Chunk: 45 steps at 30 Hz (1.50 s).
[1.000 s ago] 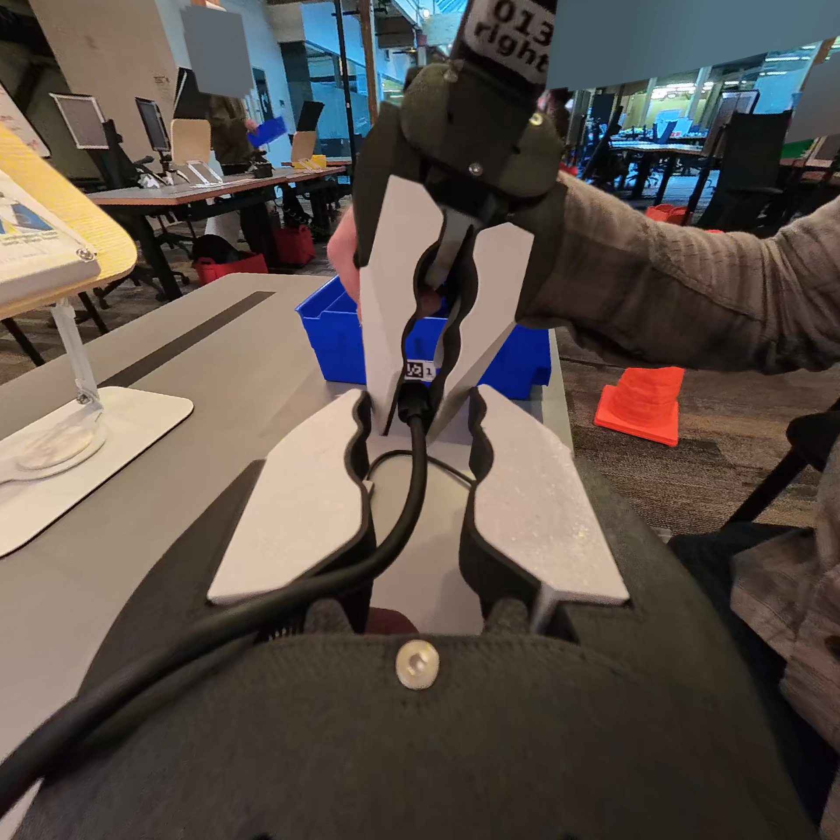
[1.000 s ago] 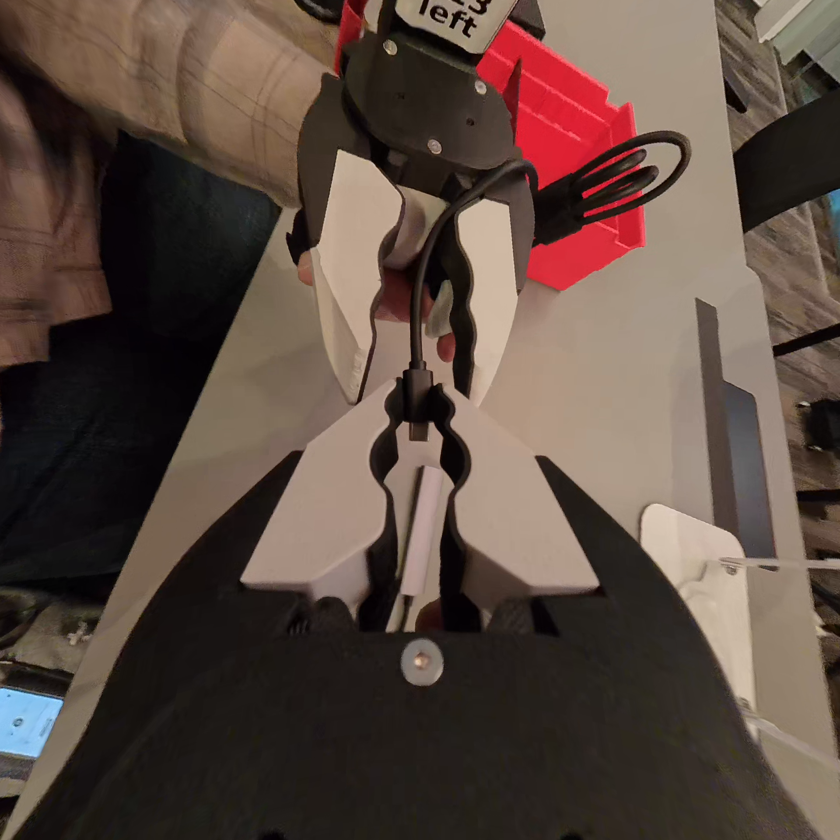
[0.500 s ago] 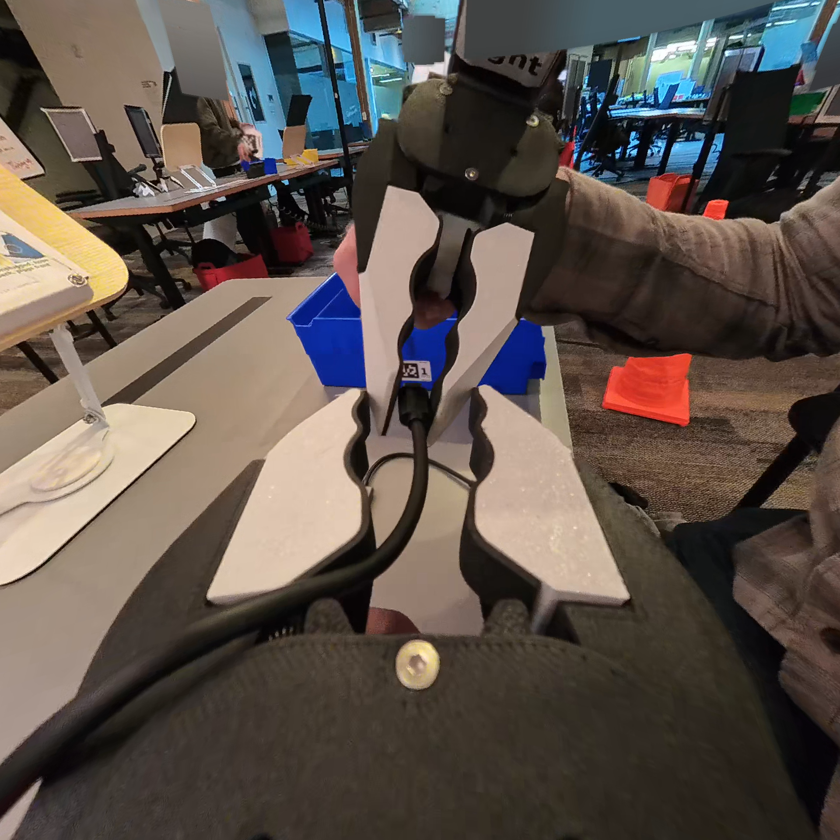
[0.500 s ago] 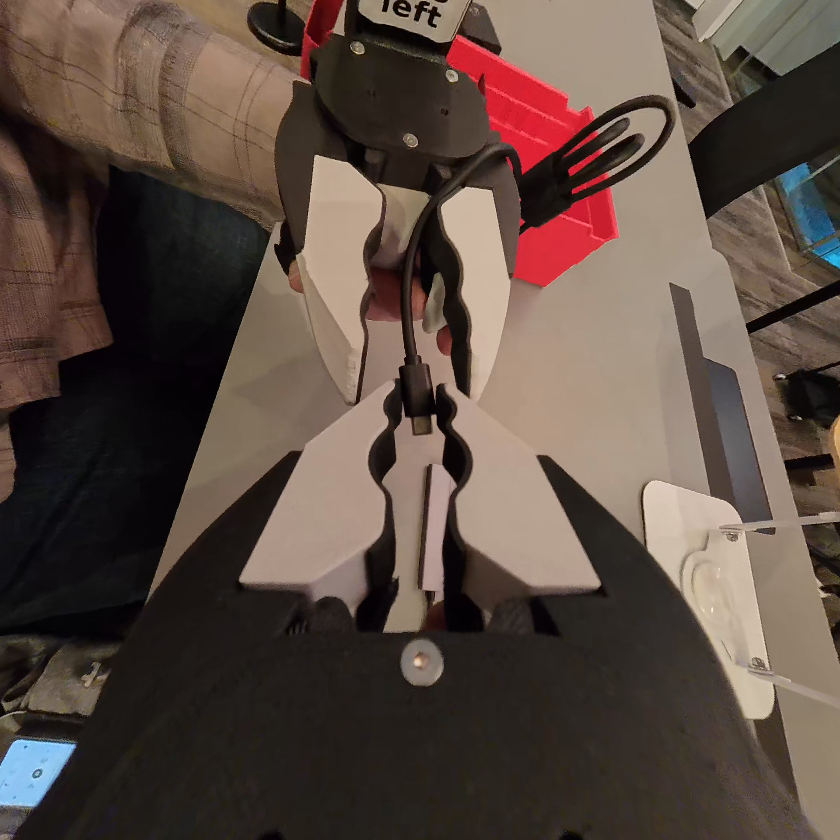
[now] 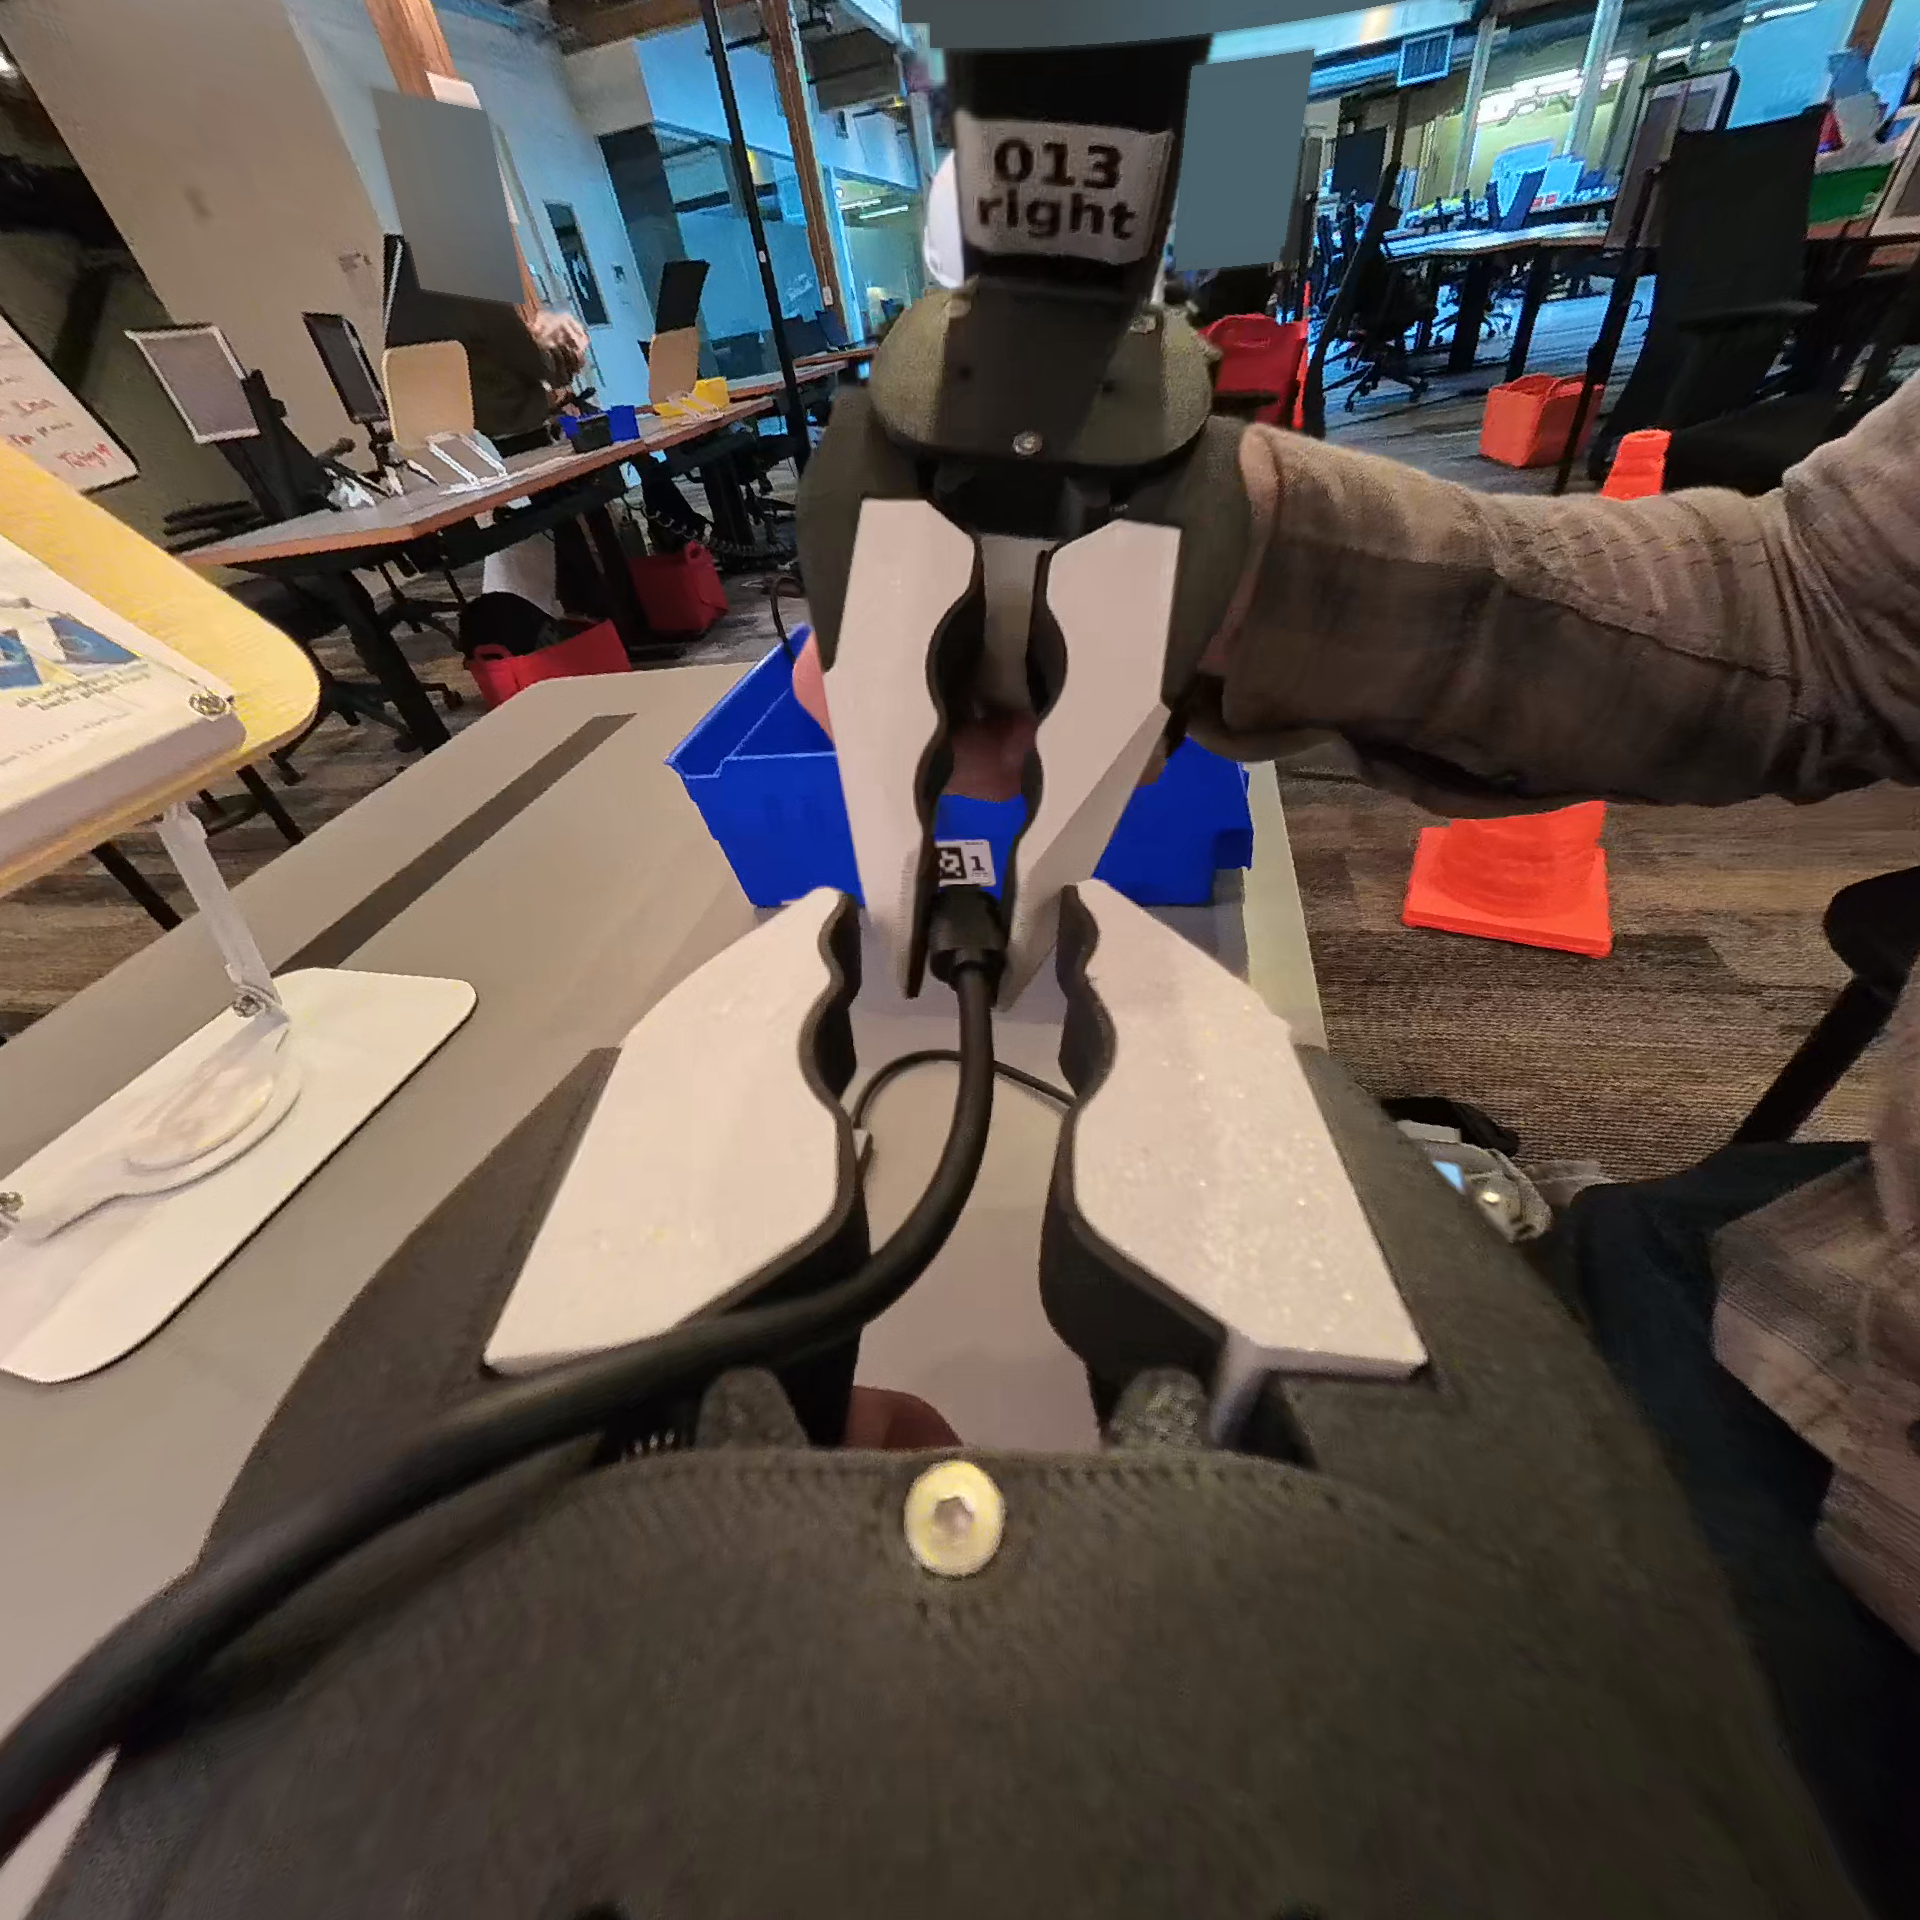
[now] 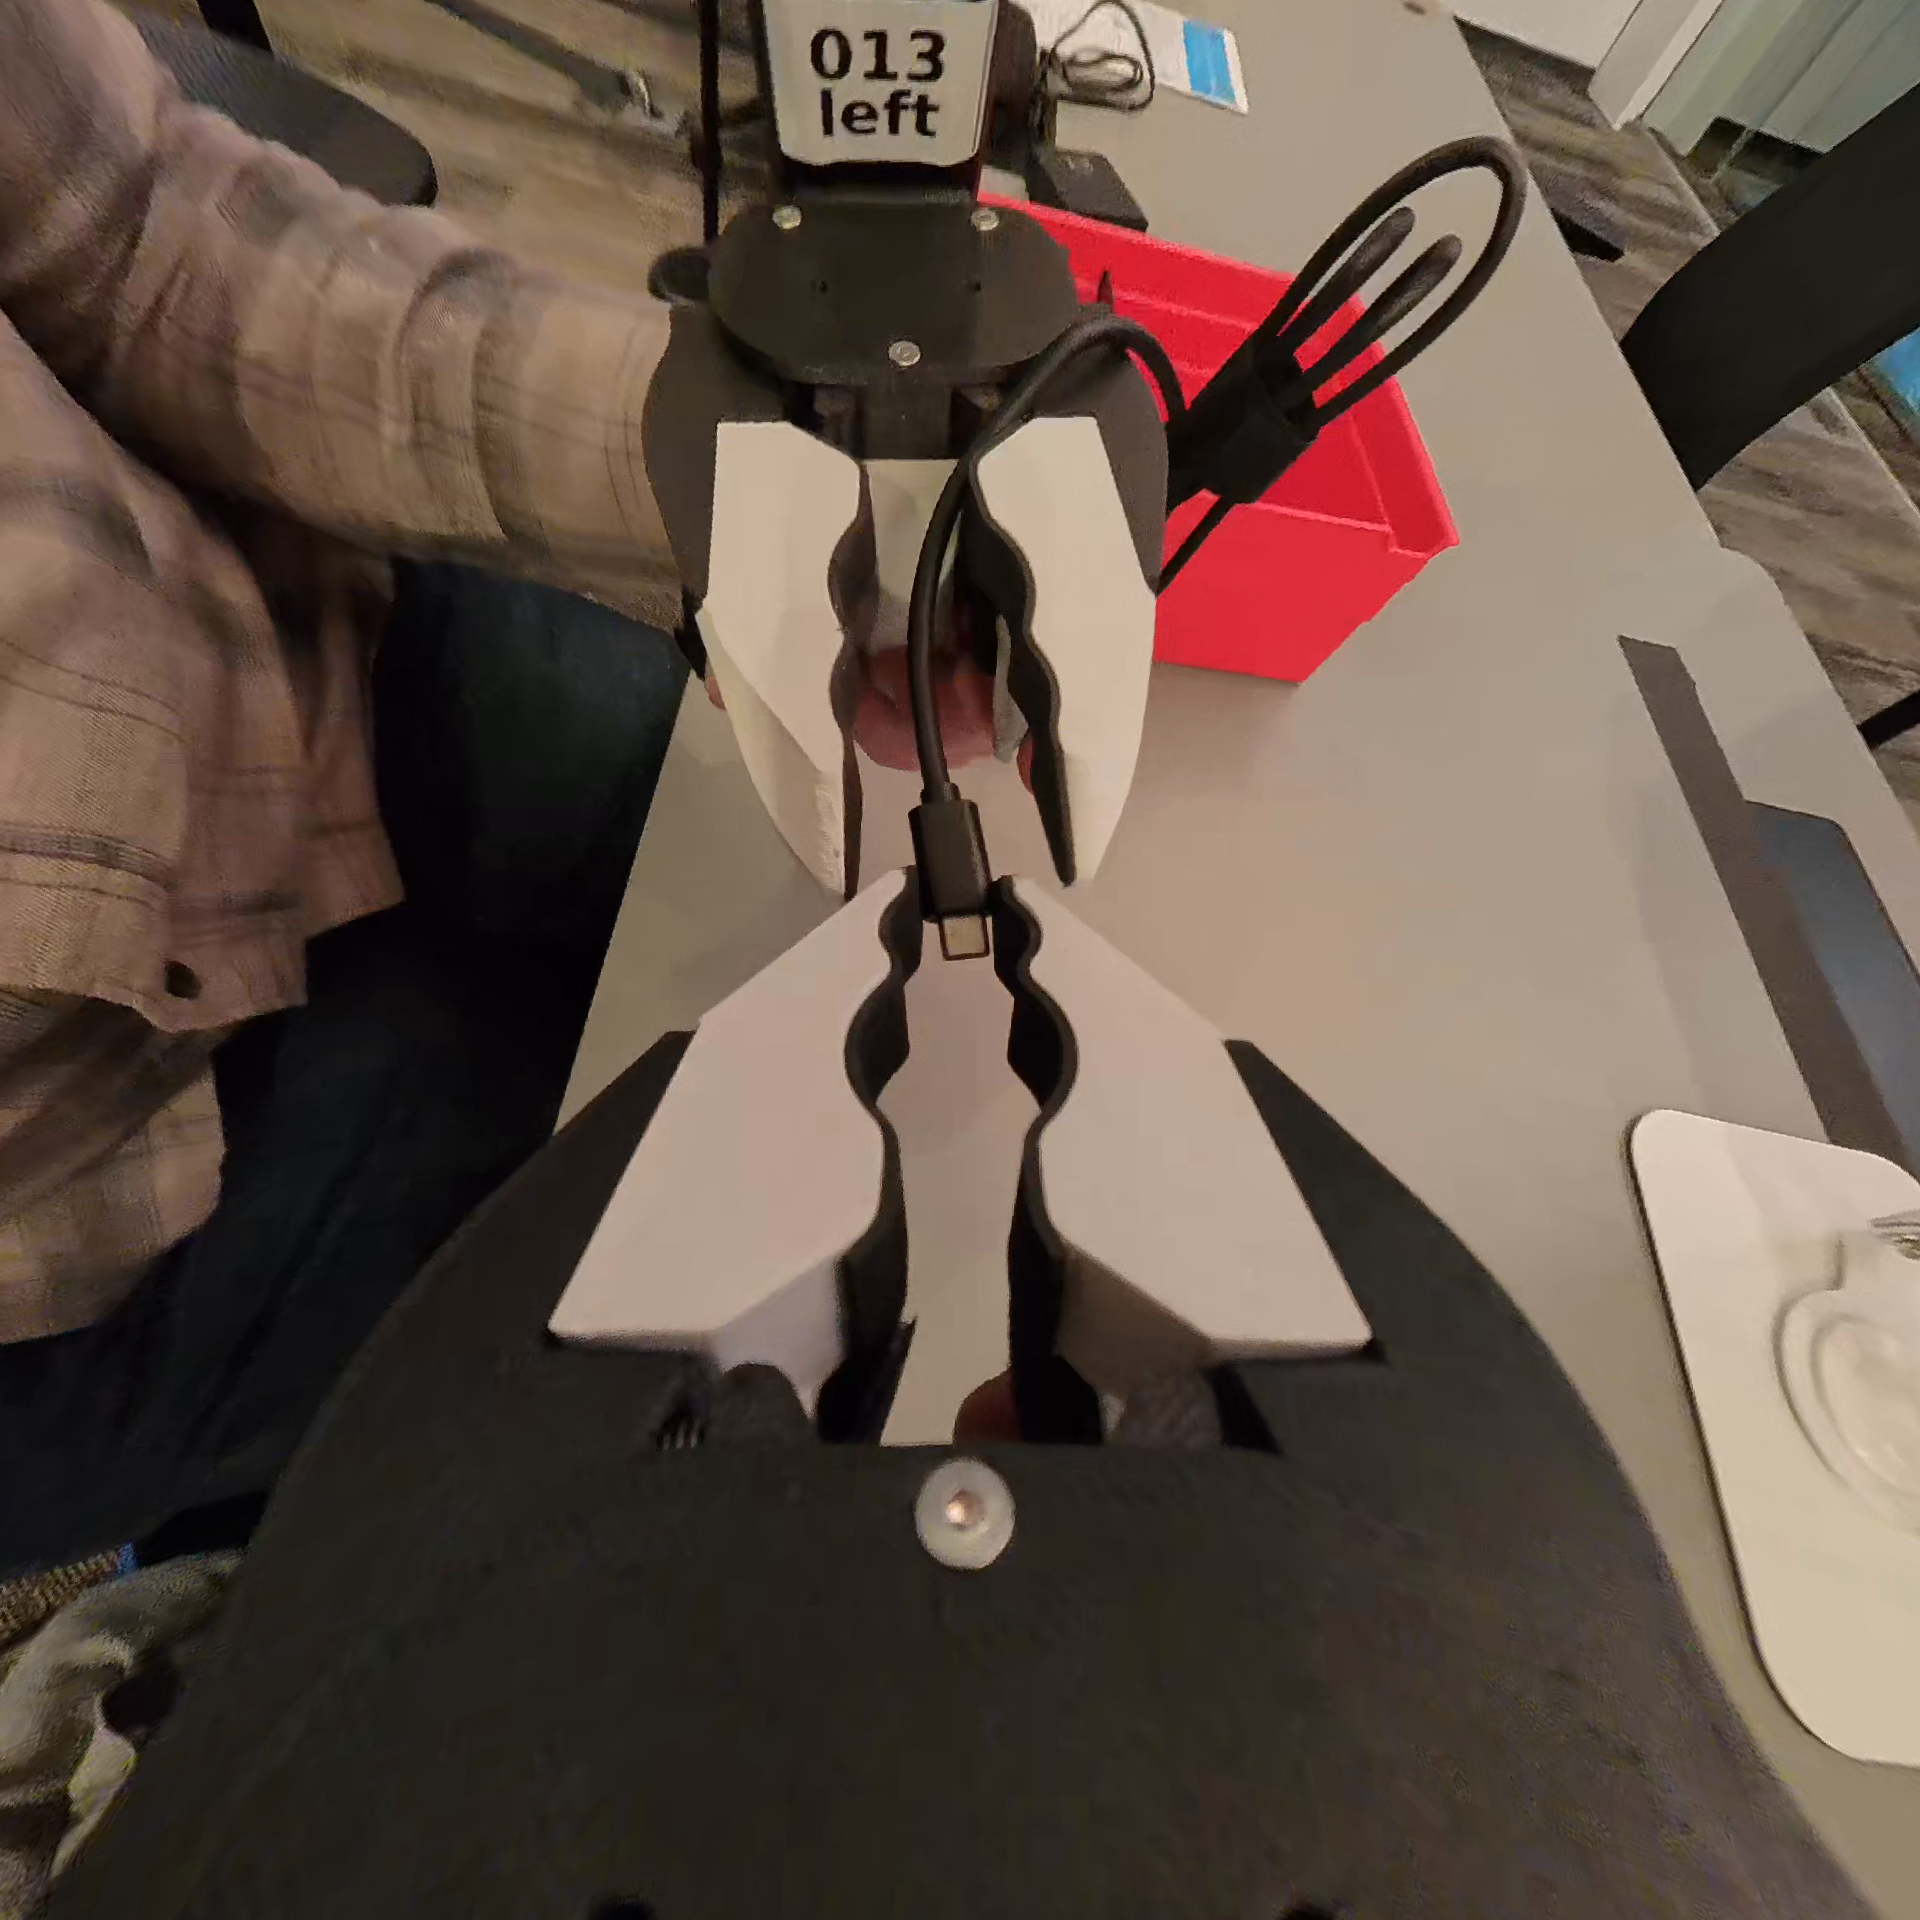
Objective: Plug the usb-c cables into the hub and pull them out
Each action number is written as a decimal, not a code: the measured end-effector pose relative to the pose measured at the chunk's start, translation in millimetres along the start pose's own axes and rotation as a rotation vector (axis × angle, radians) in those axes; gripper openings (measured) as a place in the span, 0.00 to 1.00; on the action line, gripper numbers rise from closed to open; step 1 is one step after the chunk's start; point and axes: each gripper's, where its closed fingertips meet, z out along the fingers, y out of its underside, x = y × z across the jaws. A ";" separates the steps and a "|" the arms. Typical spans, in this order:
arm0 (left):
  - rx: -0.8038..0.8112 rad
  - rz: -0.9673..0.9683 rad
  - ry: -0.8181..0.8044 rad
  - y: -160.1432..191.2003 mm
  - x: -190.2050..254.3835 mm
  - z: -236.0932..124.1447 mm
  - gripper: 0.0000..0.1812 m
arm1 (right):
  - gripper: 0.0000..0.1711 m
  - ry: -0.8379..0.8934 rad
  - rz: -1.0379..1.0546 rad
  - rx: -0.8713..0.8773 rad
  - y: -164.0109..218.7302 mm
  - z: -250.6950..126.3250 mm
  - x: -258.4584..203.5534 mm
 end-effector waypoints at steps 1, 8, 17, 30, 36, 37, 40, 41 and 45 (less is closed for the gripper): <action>0.006 0.010 -0.001 -1.6 0.5 -0.1 0.19 | 0.06 -0.005 0.013 0.022 -1.8 -0.9 0.2; 0.059 -0.005 -0.008 -9.8 -2.7 -2.2 0.15 | 0.06 0.074 0.031 0.121 -9.6 -4.0 7.6; 0.111 -0.110 0.026 -15.5 -1.4 -2.2 0.15 | 0.06 0.140 0.026 0.161 -13.8 -8.5 6.3; 0.085 -0.117 0.115 -14.3 10.4 1.6 0.12 | 0.05 0.089 -0.034 0.052 -6.5 -11.8 -5.8; 0.120 -0.141 0.089 -17.8 3.3 -1.3 0.07 | 0.05 0.240 -0.100 -0.026 -10.0 -12.4 5.3; 0.128 -0.144 0.082 -18.9 1.7 -2.3 0.07 | 0.05 0.263 -0.093 -0.011 -10.9 -11.8 6.0; 0.098 -0.123 0.080 -14.2 3.1 -1.9 0.06 | 0.05 0.296 -0.077 0.010 -7.1 -10.3 5.2; 0.106 -0.133 0.072 -14.9 2.3 -1.3 0.06 | 0.05 0.308 -0.068 0.027 -8.0 -11.1 5.7; 0.120 -0.145 0.069 -18.3 0.0 -1.3 0.06 | 0.05 0.360 -0.084 0.038 -11.2 -13.2 8.6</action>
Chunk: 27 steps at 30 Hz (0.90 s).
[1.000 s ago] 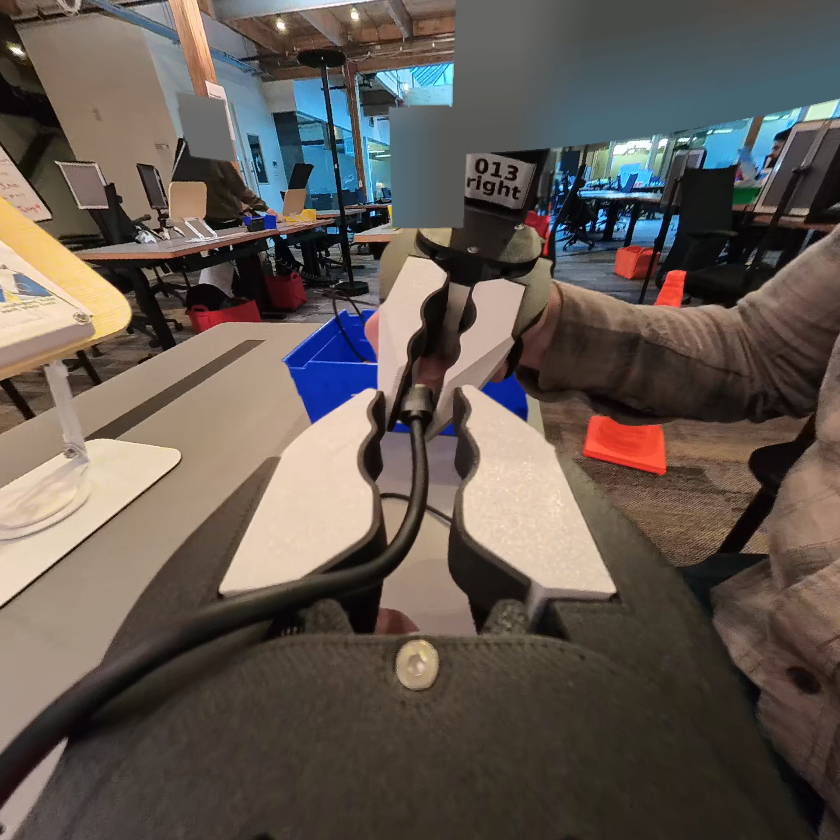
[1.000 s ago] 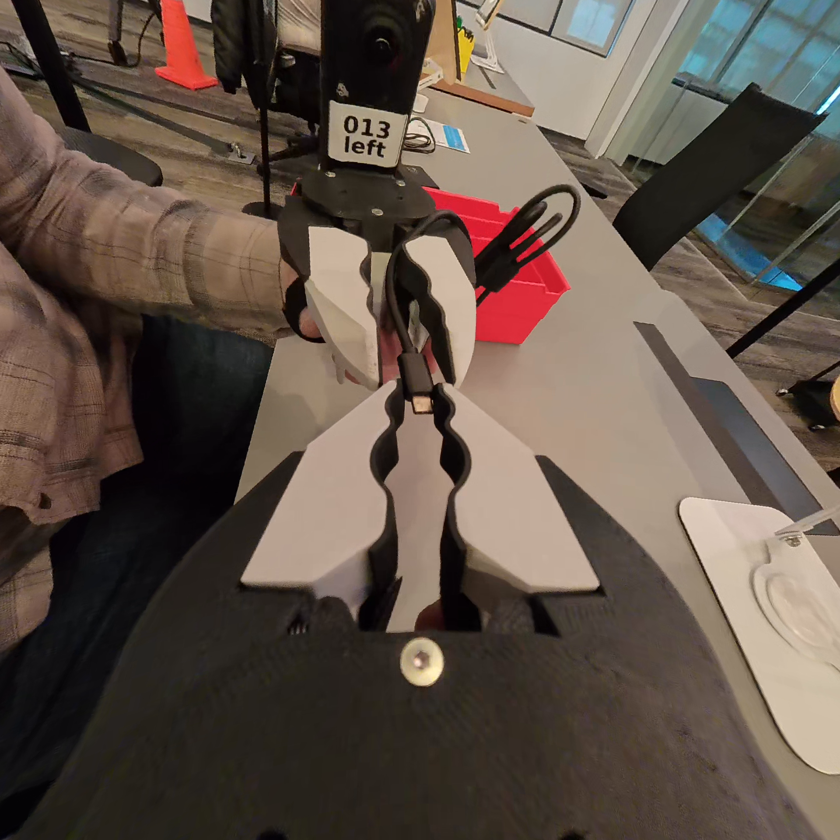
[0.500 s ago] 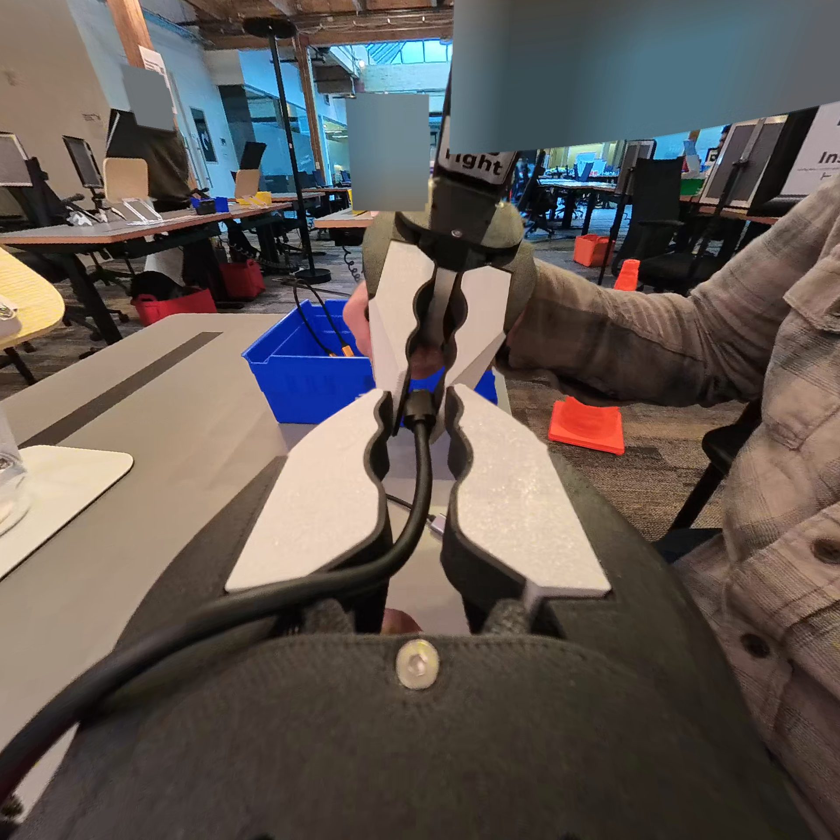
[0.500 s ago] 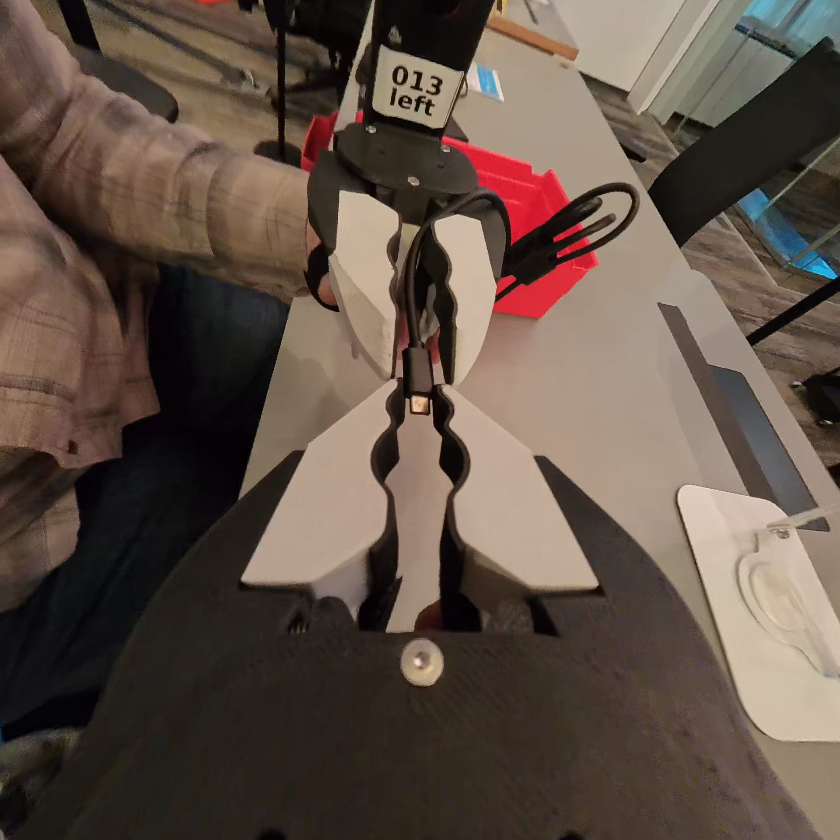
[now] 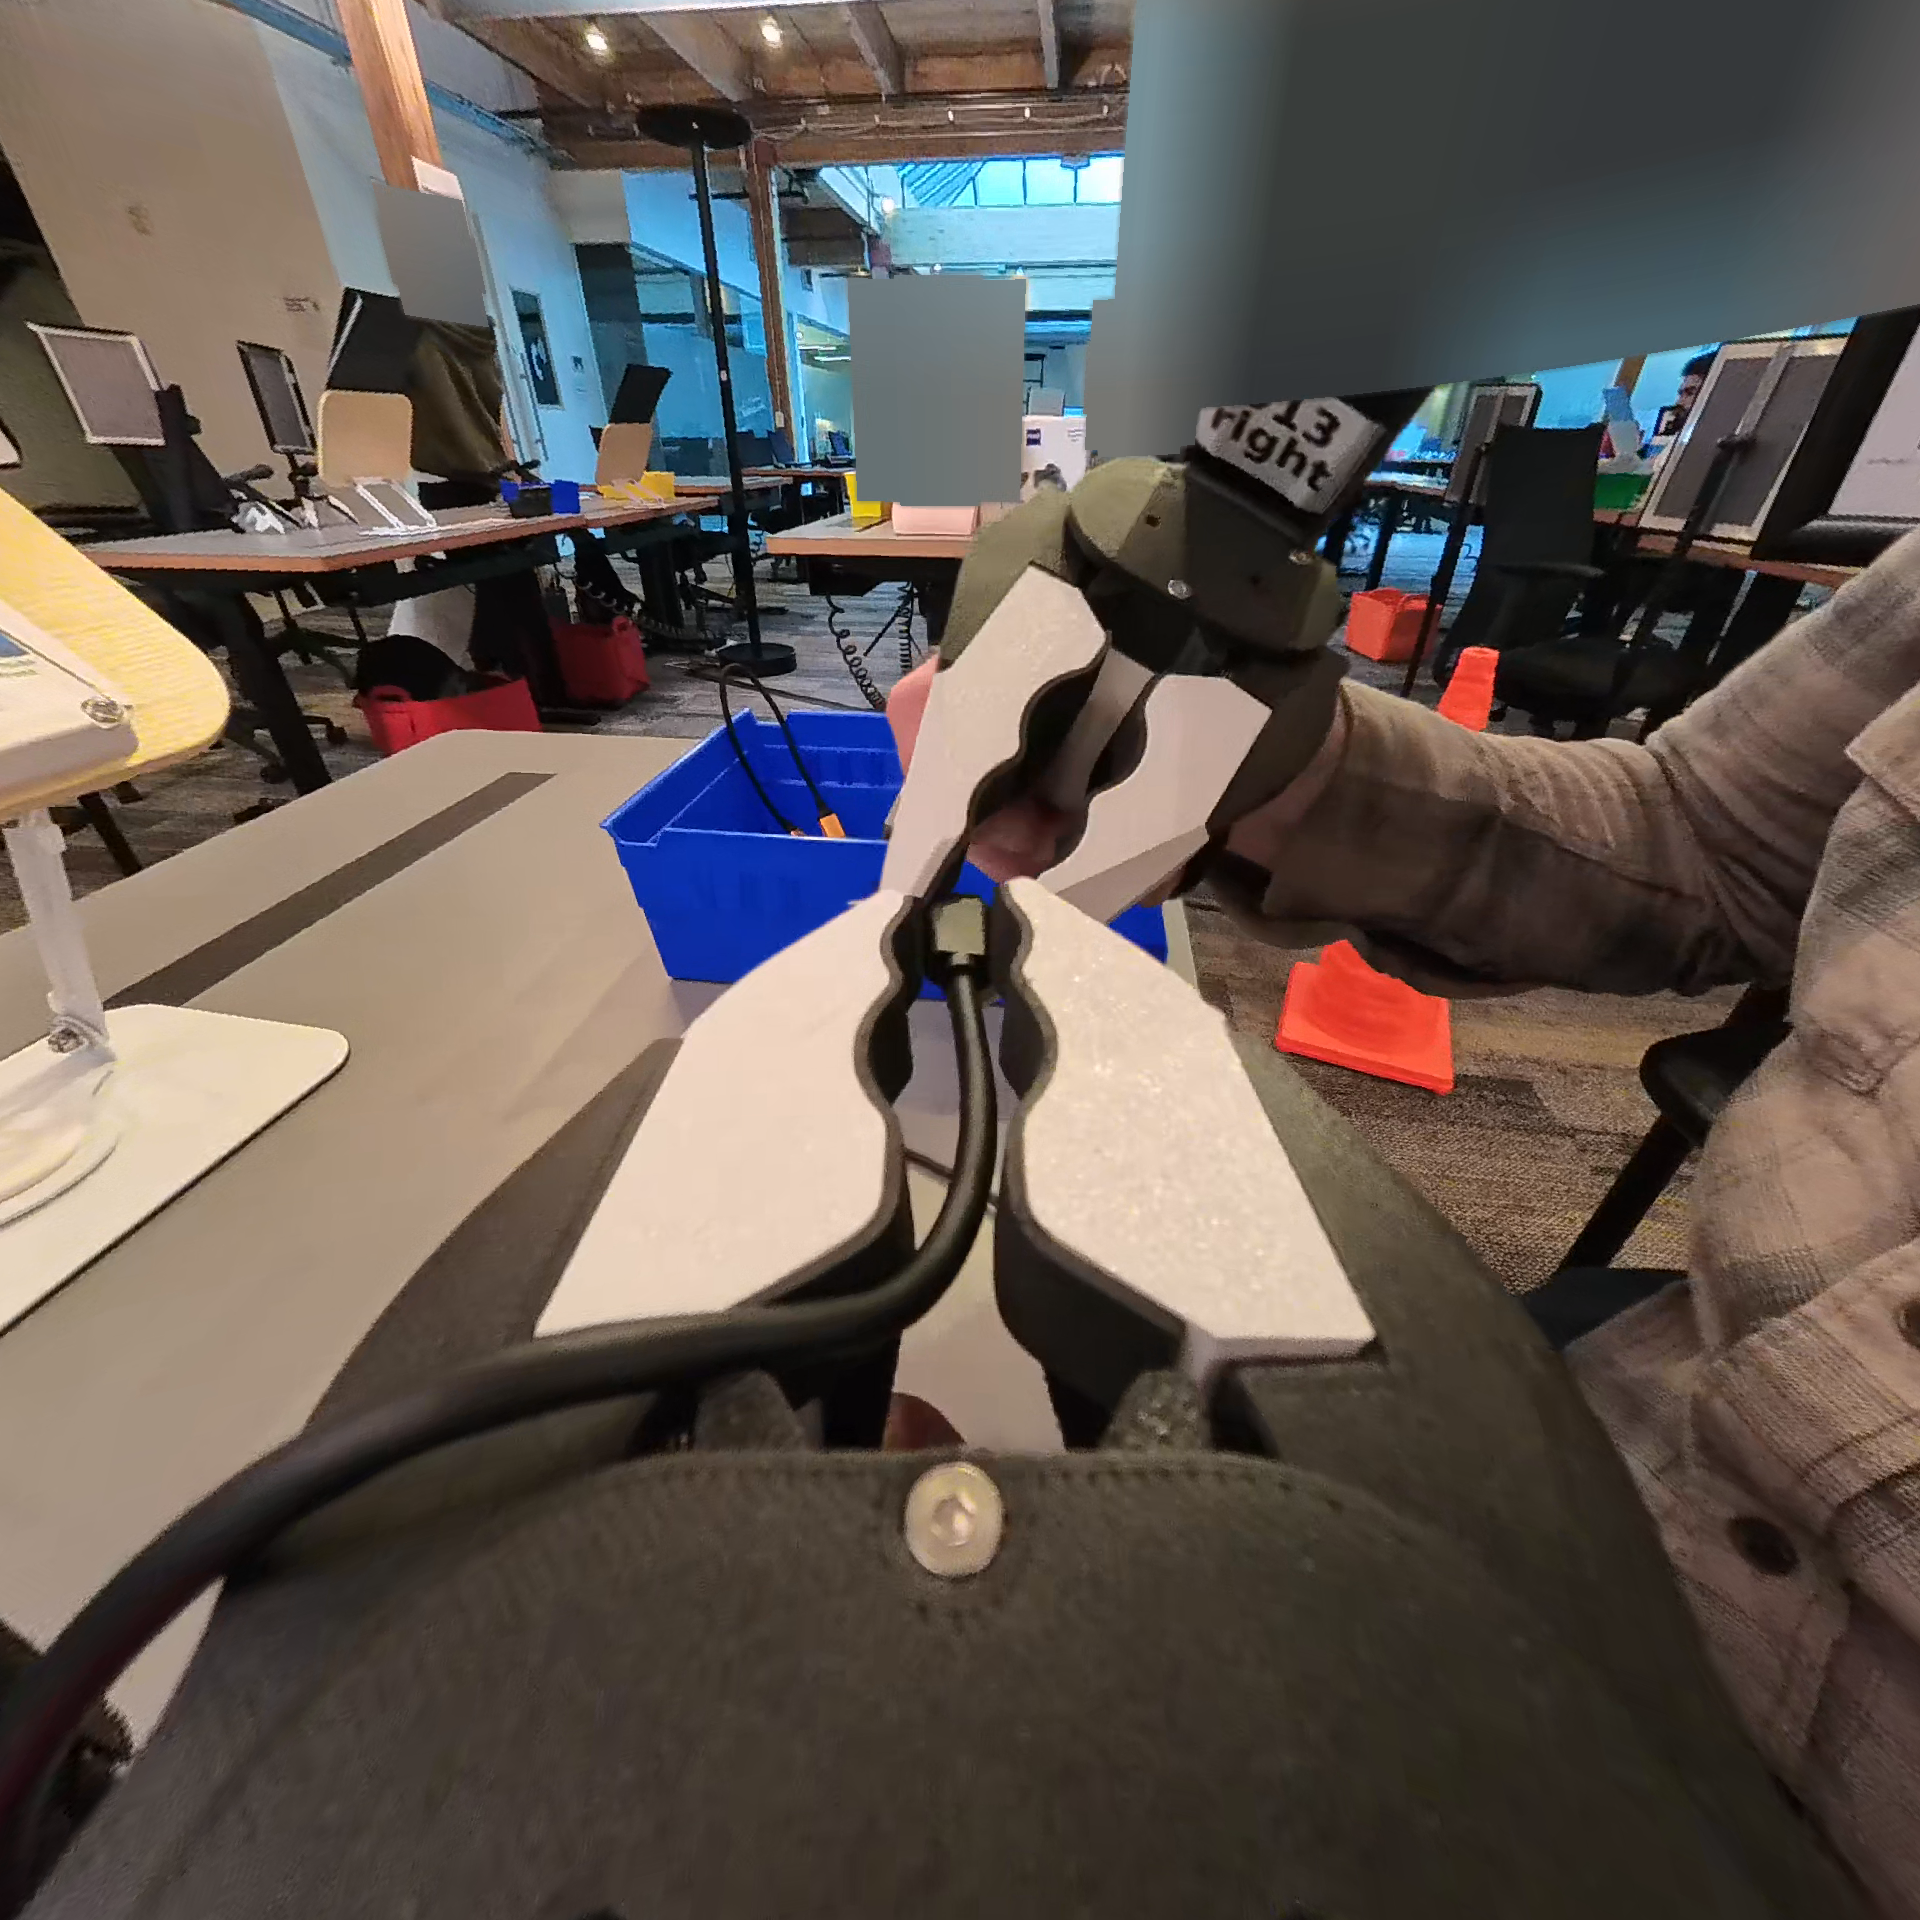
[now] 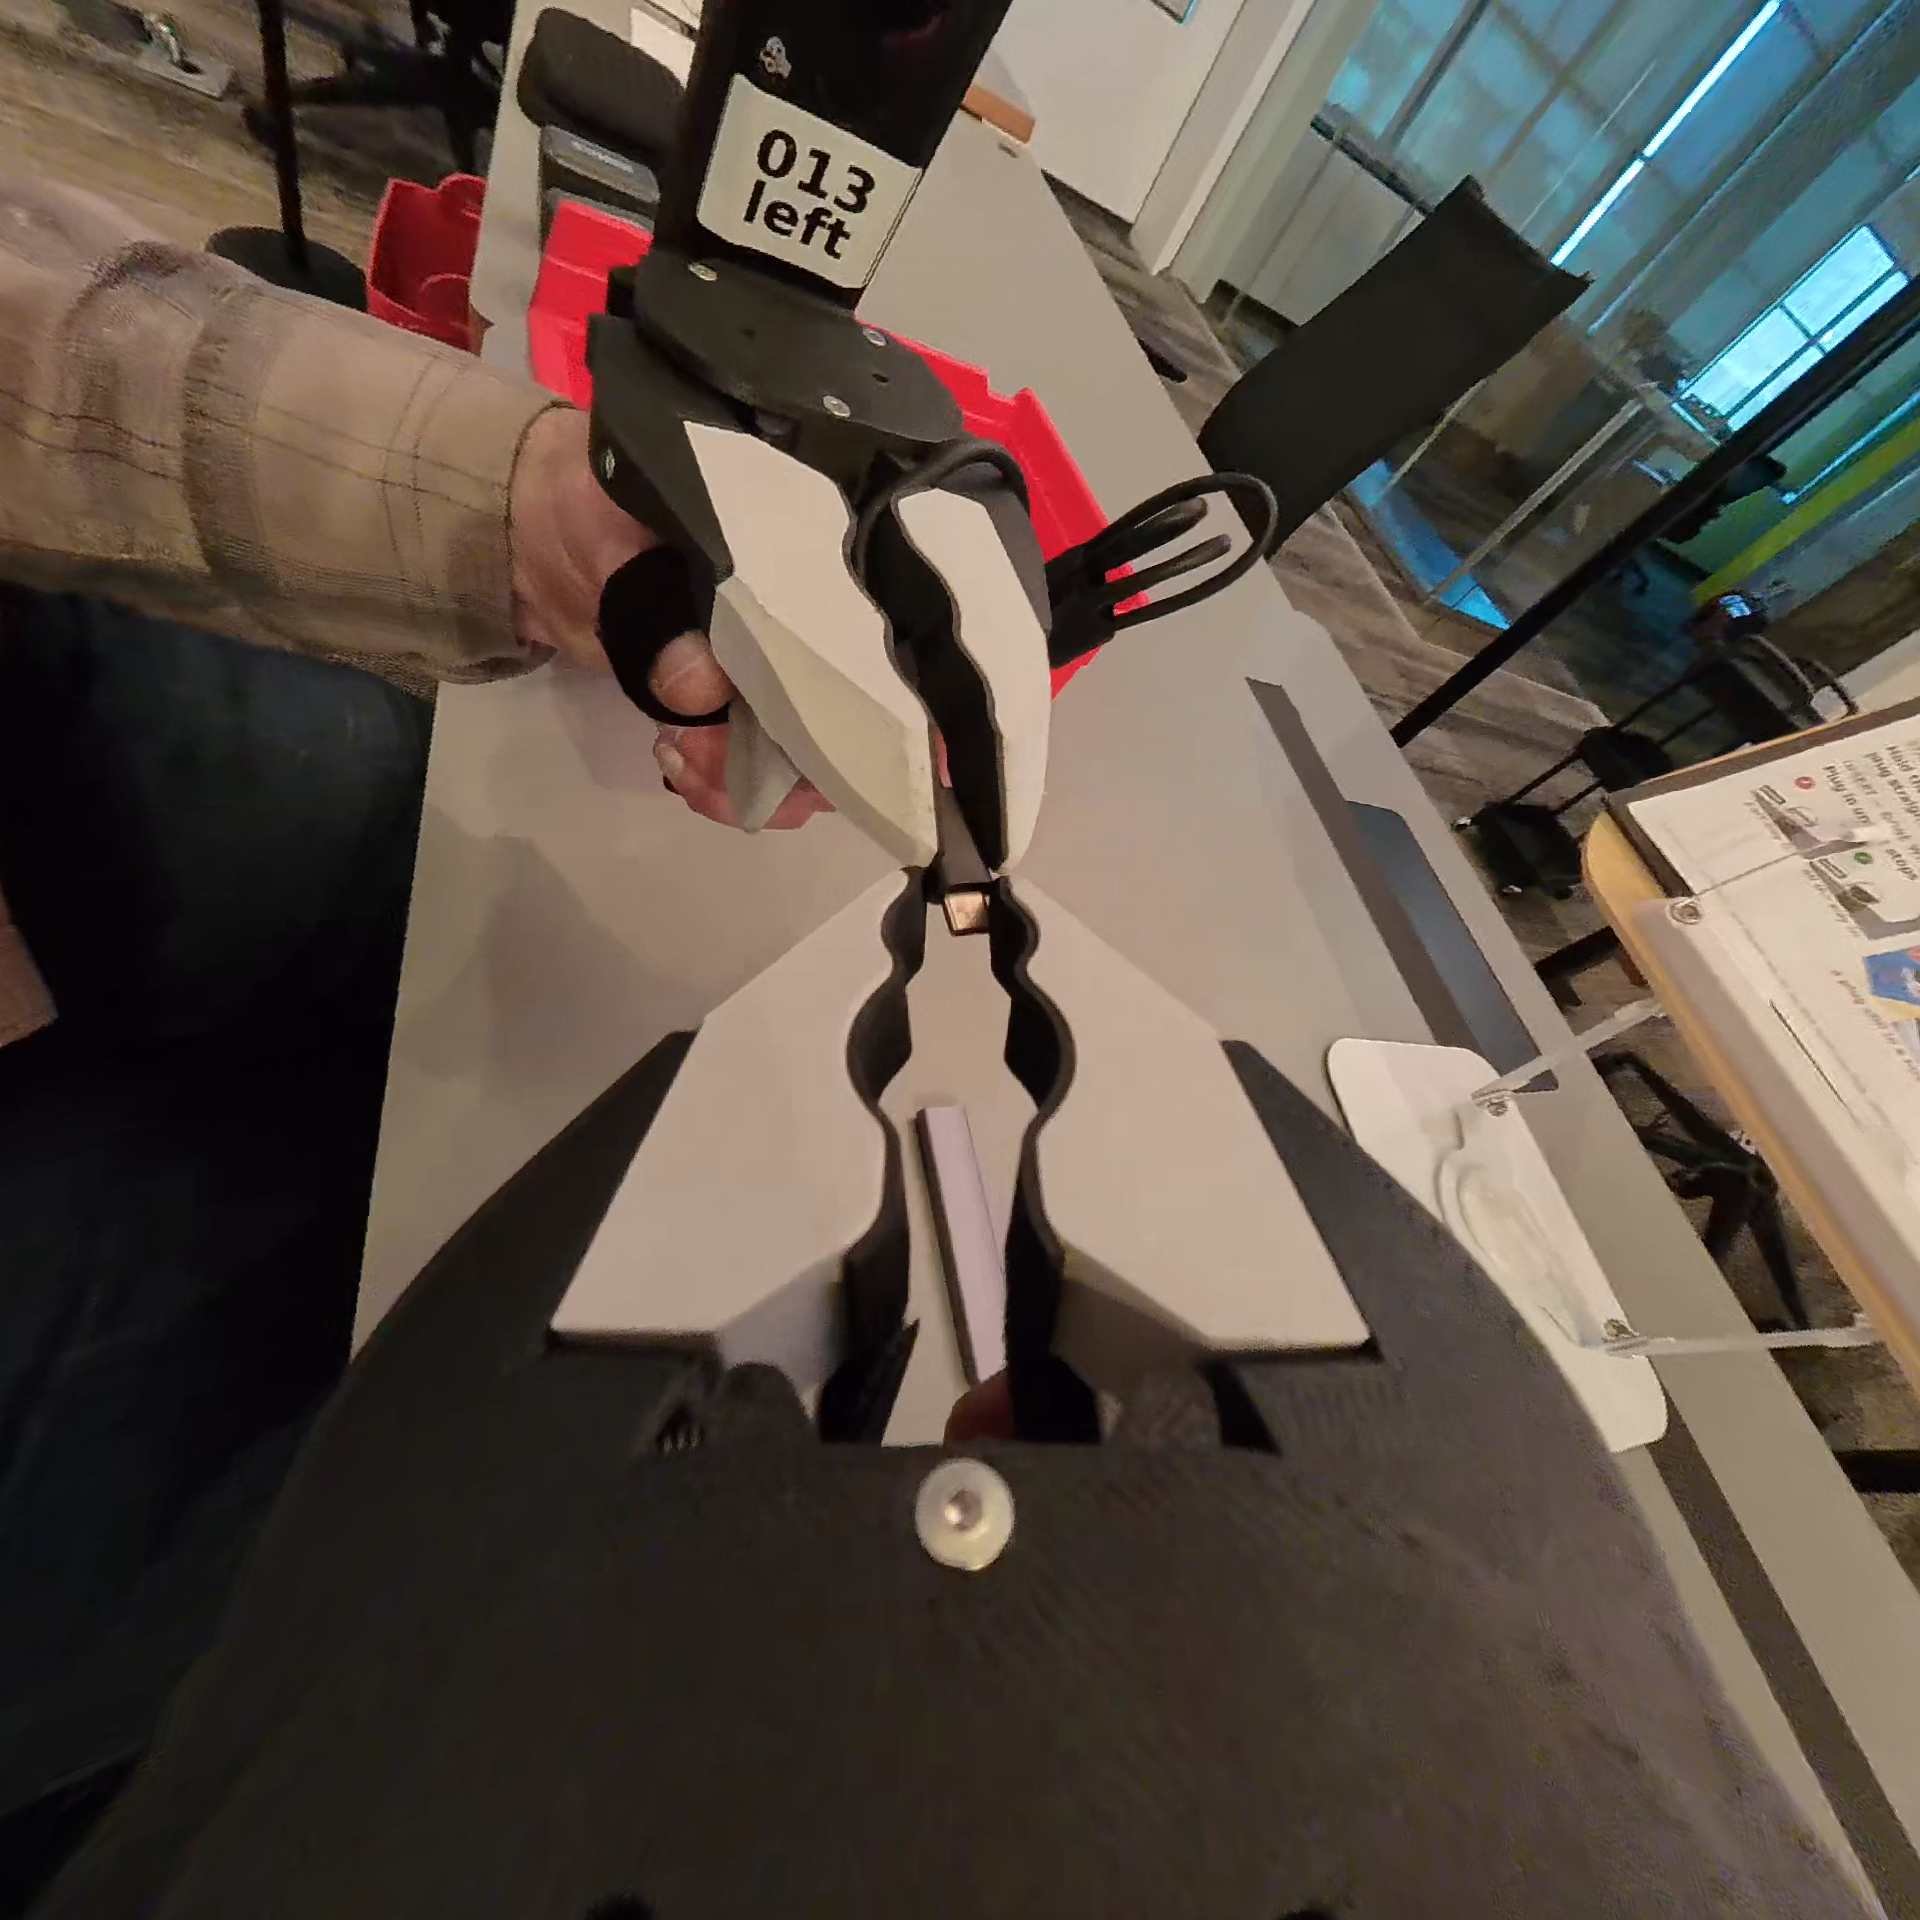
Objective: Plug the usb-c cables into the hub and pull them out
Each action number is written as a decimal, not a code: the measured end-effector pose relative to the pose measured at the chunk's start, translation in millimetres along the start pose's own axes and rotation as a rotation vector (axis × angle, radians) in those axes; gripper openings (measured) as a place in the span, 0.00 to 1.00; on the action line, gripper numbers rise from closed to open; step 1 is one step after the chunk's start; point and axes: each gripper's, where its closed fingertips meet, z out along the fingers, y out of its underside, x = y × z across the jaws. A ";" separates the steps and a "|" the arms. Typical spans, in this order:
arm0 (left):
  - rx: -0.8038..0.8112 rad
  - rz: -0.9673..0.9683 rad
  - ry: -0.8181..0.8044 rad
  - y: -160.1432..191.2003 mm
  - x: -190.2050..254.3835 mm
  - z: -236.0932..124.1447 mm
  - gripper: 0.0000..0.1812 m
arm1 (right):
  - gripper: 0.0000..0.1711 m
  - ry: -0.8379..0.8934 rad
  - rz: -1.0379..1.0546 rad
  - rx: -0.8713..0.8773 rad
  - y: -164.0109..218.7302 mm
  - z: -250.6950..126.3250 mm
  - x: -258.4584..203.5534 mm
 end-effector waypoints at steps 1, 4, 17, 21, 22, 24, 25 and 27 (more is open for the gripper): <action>-0.002 0.002 0.000 -0.7 0.3 -0.1 0.07 | 0.05 -0.005 0.006 0.002 -0.5 -0.5 -0.1; -0.003 0.001 -0.010 -0.5 -0.5 -0.4 0.09 | 0.05 -0.033 0.026 0.001 0.1 -0.1 -2.1; -0.046 0.031 0.047 3.5 7.5 1.1 0.09 | 0.05 -0.114 0.138 0.067 -1.3 -3.1 -6.3; -0.043 0.009 0.048 5.5 6.1 -1.9 0.07 | 0.03 -0.095 0.108 0.041 1.8 -5.6 -6.9; -0.040 0.000 0.055 5.8 6.4 -3.3 0.07 | 0.03 -0.090 0.099 0.035 1.9 -7.1 -6.1; -0.039 0.007 0.039 5.9 4.9 -3.8 0.07 | 0.02 -0.085 0.088 0.023 2.4 -9.0 -4.5; -0.038 0.003 0.035 5.7 4.2 -3.7 0.07 | 0.02 -0.082 0.086 0.021 2.0 -10.4 -3.5; -0.028 -0.011 0.025 5.0 0.6 -4.9 0.07 | 0.02 -0.055 0.079 0.023 0.4 -12.8 0.0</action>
